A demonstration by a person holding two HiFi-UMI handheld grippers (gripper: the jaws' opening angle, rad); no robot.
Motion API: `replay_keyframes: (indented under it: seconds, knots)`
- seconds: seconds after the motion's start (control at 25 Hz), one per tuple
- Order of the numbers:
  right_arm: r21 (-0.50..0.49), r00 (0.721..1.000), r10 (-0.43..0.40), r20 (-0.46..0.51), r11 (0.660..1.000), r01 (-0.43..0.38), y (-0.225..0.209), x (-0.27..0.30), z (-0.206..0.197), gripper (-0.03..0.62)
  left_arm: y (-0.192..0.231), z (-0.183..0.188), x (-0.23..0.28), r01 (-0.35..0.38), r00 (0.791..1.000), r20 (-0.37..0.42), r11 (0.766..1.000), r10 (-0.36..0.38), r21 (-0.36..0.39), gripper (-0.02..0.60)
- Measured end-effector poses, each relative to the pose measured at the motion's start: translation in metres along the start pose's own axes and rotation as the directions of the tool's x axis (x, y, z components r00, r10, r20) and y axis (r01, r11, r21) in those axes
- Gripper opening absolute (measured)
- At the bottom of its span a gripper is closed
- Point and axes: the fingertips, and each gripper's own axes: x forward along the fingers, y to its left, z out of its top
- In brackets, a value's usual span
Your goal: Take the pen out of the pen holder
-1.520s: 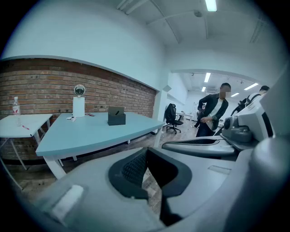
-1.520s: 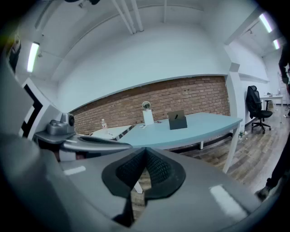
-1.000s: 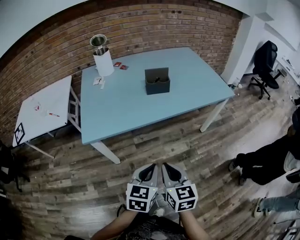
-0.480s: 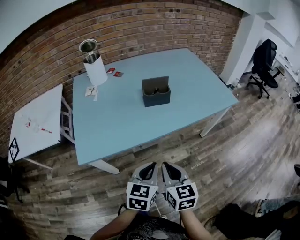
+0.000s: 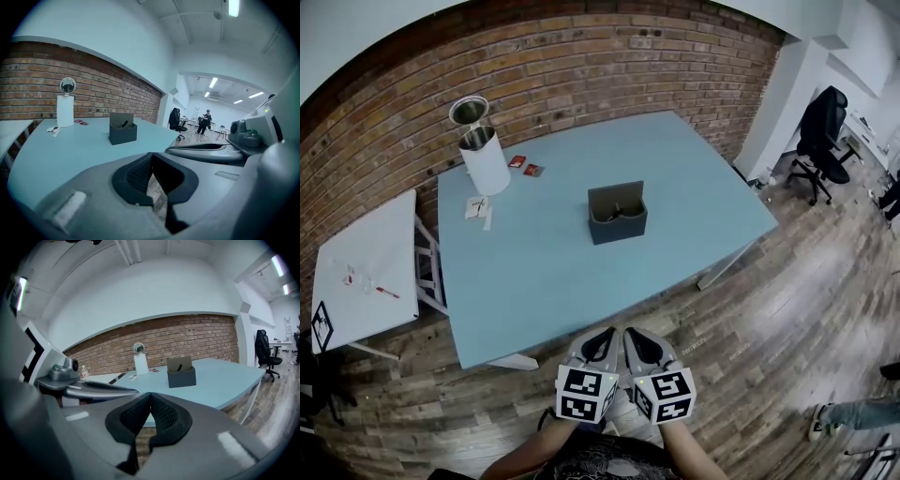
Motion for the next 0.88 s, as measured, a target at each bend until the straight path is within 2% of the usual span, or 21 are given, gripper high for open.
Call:
replay_keyframes:
  seconds: [0.32, 0.88]
  knots:
    - [-0.010, 0.999, -0.032, 0.010, 0.999, 0.032, -0.002, 0.031, 0.022, 0.005, 0.027, 0.020, 0.016, 0.033, 0.999, 0.010, 0.999, -0.033, -0.001, 0.005]
    - [-0.006, 0.999, -0.024, 0.031, 1.000, 0.024, -0.013, 0.069, 0.039, 0.006, 0.054, 0.032, 0.037, 0.019, 1.000, 0.016, 1.000, -0.019, 0.000, 0.005]
